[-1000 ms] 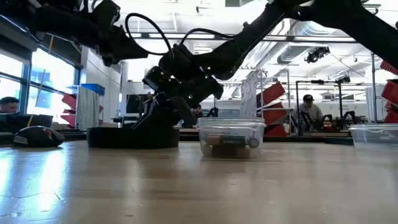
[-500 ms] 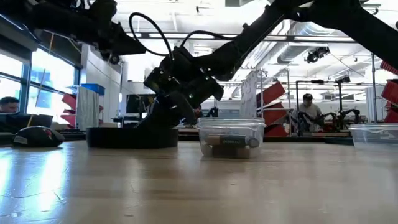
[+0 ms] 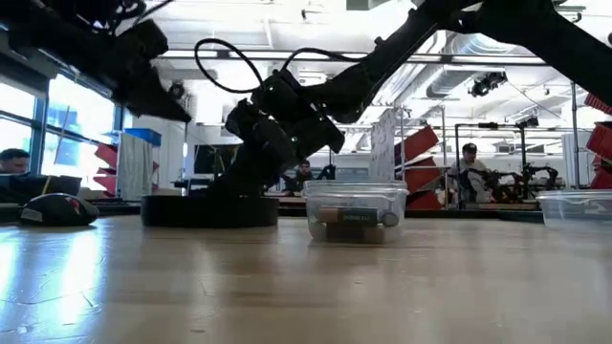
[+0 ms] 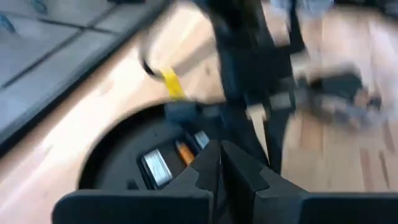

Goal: Insert battery
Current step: Move the wall clock

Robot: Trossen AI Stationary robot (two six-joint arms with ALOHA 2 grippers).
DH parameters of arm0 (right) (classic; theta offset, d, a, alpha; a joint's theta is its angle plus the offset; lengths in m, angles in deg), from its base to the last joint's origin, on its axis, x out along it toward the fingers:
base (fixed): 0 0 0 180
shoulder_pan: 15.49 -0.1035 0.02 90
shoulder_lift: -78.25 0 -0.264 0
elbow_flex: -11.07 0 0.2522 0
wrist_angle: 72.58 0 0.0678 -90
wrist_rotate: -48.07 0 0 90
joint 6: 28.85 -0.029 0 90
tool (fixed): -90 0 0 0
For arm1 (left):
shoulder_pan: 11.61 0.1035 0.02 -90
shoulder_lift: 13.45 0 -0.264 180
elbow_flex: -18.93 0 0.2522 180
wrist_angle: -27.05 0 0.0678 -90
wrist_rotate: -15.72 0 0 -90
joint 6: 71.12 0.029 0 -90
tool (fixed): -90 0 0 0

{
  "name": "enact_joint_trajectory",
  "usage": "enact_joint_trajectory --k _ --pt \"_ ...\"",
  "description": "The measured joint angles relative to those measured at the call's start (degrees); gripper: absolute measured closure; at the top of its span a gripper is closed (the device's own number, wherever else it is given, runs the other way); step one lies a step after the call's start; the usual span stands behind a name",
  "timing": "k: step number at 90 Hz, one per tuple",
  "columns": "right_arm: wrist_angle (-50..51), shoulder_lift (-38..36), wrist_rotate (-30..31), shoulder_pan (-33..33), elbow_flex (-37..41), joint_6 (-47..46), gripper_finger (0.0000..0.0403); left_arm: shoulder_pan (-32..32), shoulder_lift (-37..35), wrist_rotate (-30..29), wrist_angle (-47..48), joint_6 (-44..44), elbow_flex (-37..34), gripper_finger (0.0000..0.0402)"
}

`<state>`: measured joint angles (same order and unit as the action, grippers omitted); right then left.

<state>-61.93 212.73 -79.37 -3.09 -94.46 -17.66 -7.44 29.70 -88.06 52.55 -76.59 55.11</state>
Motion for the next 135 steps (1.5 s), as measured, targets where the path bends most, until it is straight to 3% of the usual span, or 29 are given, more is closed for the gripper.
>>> enact_joint_trajectory --k 30,53,83,111,124,135 --pt "3.52 -0.54 0.87 -0.68 -0.09 6.95 0.0403 -4.23 10.45 2.85 0.31 -1.36 0.0 0.0334" --pt "9.09 -0.76 5.51 -1.59 -0.23 14.64 0.0403 -6.01 18.46 3.45 -7.45 1.13 0.0 0.0288" --pt "9.3 -0.65 5.28 -1.37 -0.24 20.69 0.0397 -6.17 22.6 3.85 -12.04 1.43 -0.04 0.0281" --pt "7.79 0.32 4.98 0.46 -0.33 20.82 0.0316 -6.11 22.59 4.31 -11.4 1.03 -0.04 0.0281" --pt "7.93 0.35 4.84 1.01 -0.33 21.31 0.0323 -5.63 22.59 4.27 -11.57 0.9 -0.04 0.0281" --pt "8.06 0.39 5.04 1.16 -0.35 23.13 0.0357 -5.2 22.59 4.07 -11.57 0.54 -0.04 0.0281"
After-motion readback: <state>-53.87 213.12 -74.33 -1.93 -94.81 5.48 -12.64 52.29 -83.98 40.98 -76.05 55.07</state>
